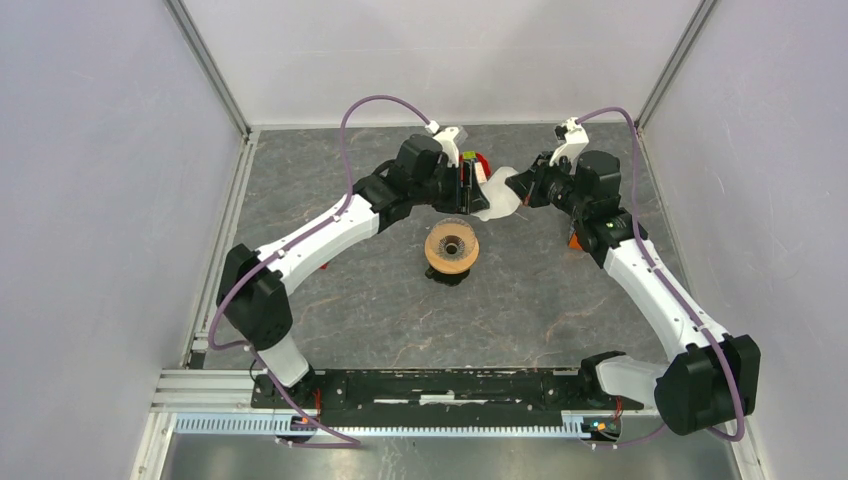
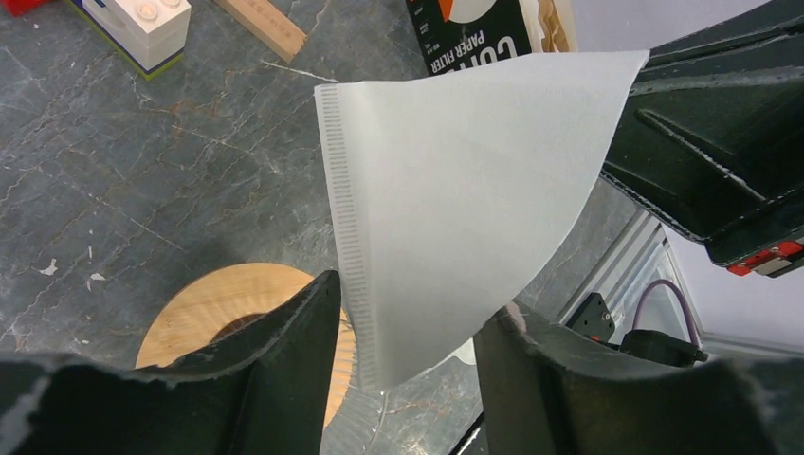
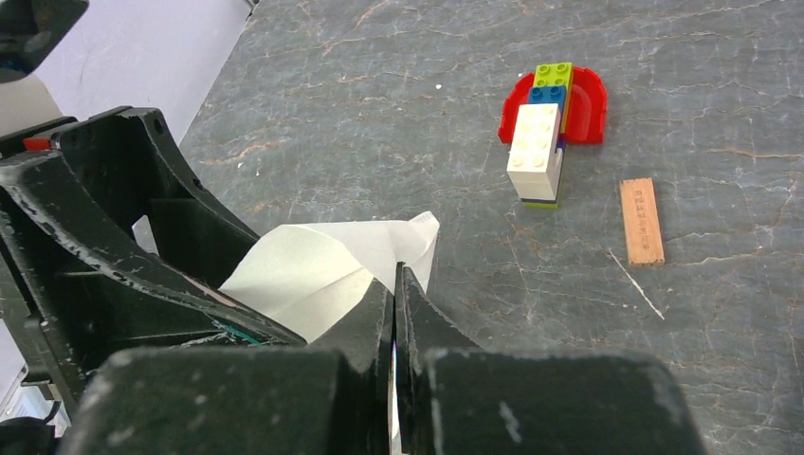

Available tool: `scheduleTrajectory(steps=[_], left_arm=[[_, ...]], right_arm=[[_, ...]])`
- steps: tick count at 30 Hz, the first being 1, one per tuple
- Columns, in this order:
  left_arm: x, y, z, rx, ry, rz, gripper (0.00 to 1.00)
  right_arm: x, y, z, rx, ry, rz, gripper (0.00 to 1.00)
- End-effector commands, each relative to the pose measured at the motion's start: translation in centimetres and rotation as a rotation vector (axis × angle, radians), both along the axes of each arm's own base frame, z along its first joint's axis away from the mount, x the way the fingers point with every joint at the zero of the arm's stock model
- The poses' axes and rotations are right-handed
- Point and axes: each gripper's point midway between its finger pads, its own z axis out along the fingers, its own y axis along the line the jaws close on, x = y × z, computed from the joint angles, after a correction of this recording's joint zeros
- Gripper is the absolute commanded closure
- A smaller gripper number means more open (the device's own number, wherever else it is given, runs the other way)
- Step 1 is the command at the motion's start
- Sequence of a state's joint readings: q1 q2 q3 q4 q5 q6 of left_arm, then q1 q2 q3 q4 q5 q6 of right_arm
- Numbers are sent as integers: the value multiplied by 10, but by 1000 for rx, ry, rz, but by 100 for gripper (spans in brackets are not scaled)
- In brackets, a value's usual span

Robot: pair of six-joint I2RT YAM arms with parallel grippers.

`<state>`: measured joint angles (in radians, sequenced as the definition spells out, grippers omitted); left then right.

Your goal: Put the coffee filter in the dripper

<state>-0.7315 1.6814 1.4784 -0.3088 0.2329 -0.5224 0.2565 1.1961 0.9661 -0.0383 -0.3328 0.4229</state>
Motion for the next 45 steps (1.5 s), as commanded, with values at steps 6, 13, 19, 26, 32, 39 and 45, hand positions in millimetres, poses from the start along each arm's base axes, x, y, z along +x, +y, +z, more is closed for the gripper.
scheduleTrajectory(steps=[6, 13, 19, 26, 32, 39, 45], left_arm=[[7, -7, 18, -8, -66, -23, 53], [9, -5, 19, -8, -71, -19, 65], [10, -5, 18, -1, -78, -28, 78], [15, 1, 14, 35, -110, -16, 98], [17, 4, 16, 50, -132, -4, 73], [14, 0, 14, 52, -125, -10, 48], [16, -3, 9, 60, -119, -18, 51]], right_arm=[[2, -2, 4, 11, -22, -8, 100], [1, -3, 1, 7, -19, -3, 100], [0, -1, 3, 11, -20, 9, 100], [-2, 1, 7, 17, -27, 24, 100], [-1, 5, 13, 33, -53, 42, 100], [-1, 3, 11, 34, -47, 33, 100], [-1, 4, 11, 39, -47, 36, 100]])
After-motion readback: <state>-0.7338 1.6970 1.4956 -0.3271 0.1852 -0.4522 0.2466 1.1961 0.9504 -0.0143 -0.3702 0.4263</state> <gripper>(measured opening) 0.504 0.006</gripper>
